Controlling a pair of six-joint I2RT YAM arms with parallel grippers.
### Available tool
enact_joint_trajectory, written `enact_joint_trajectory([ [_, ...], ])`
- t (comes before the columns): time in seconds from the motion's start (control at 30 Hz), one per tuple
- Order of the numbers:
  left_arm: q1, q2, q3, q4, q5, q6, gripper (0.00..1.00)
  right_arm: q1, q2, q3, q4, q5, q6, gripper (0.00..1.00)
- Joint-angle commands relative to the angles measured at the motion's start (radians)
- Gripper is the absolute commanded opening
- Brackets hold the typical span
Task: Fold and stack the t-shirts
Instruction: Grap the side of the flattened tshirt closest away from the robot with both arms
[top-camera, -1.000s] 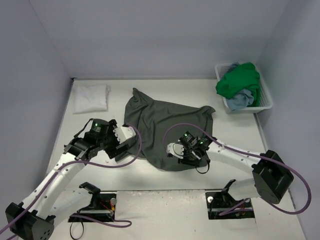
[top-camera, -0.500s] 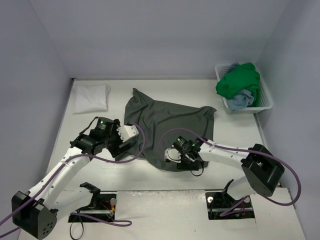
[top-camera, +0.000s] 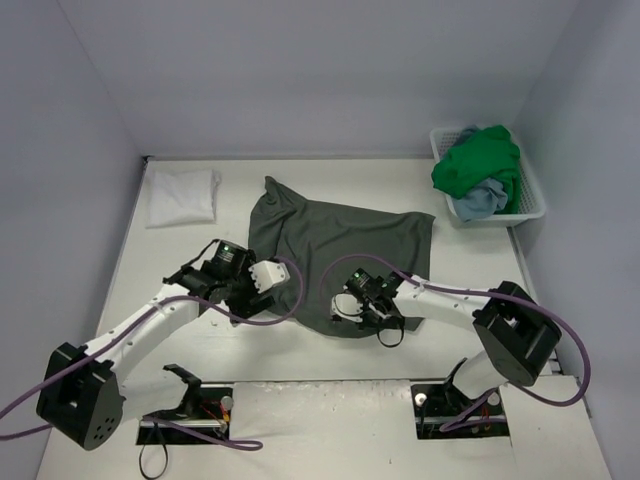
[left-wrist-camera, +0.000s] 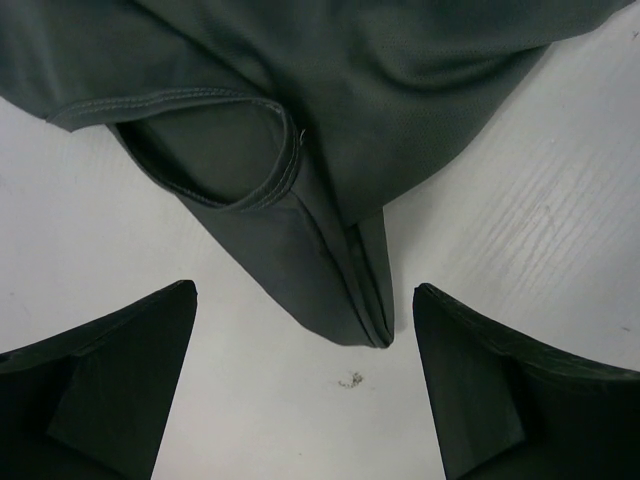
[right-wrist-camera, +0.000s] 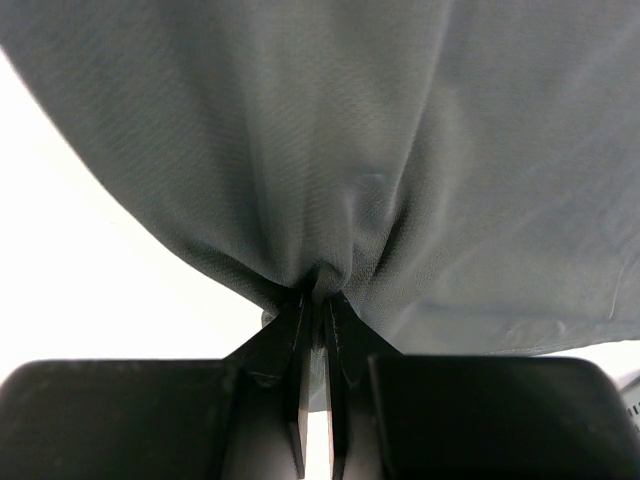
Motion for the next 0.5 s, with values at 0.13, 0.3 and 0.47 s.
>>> enact_joint_trajectory([
  [0.13, -0.076, 0.151, -0.003, 0.176, -0.063, -0.007, 0.83, -0.075, 0.002, -0.008, 0.021, -0.022, -0.034, 0.0],
  [0.3, -0.094, 0.262, -0.005, 0.269, -0.109, -0.005, 0.83, -0.087, -0.029, -0.019, 0.015, -0.013, -0.04, 0.0],
  [0.47, -0.097, 0.325, 0.012, 0.295, -0.095, -0.007, 0.83, -0.116, -0.044, -0.021, 0.015, -0.016, -0.057, 0.0],
])
